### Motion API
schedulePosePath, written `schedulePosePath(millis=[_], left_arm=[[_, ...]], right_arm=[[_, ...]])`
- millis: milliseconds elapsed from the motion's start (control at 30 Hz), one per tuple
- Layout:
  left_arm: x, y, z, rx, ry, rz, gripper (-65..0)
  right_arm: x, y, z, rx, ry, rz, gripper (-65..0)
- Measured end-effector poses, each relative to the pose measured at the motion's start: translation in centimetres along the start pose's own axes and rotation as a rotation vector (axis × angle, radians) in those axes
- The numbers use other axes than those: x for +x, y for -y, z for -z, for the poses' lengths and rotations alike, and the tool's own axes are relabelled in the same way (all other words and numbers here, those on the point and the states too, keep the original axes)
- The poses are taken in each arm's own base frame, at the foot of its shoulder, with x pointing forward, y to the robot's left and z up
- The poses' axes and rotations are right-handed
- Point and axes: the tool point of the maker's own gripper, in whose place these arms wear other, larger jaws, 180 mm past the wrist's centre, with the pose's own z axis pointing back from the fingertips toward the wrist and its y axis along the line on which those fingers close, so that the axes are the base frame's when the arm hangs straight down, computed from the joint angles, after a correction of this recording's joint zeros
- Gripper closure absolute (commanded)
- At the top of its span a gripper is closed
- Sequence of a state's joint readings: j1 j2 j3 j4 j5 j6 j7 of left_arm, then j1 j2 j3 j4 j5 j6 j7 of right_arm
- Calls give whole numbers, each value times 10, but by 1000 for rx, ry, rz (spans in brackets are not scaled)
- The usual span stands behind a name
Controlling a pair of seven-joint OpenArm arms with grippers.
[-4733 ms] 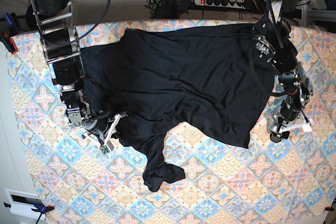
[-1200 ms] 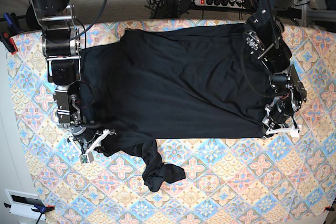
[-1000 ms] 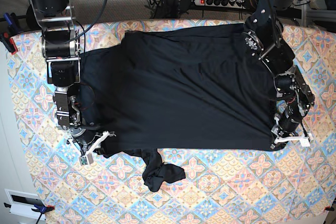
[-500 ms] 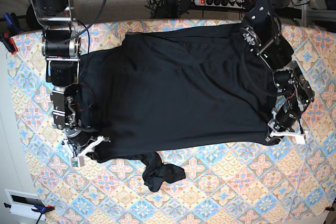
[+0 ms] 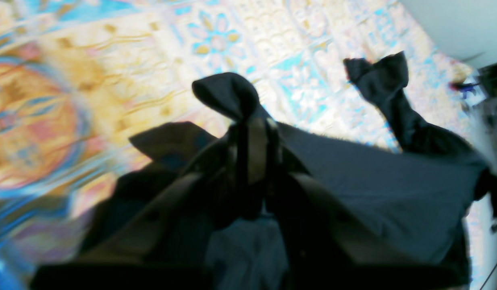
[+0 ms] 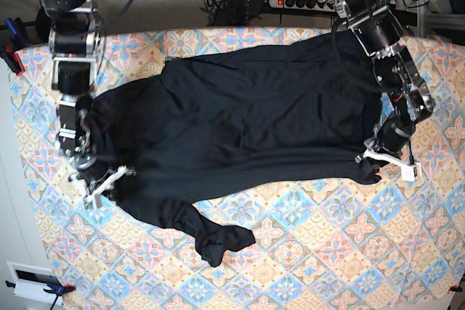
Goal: Layout the t-shirt on the table in an organized manner, then fold the t-shirt properly
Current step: 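Grasp the shirt side edges with both grippers and pull them apart, then hold both side edges and drag the shirt toward the robot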
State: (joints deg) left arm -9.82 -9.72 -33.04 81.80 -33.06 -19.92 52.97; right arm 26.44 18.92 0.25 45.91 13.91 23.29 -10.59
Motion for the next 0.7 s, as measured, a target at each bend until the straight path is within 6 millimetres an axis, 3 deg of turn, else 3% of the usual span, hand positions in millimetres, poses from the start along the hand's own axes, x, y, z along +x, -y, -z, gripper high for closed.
schedulePosePath(millis=[67,167,367,600,700], left_arm=[[1,1,-7,7,12,23,0],[1,6,-14,3,23,52,0],[-7,3,-32,24,21,101,0],[14,20,-44,6,87,163,0],[23,28,-50,-5,116,185,0]], right_arm=[[-13,-6,-4,13,-9,5,0],[-15,-4,-9,7,3,0,0],[-36,-7,-14,12,-33,7,0],[-27,-6,-12,10,-18,3,0],[-7,-3,-7,6,11,-4,0]])
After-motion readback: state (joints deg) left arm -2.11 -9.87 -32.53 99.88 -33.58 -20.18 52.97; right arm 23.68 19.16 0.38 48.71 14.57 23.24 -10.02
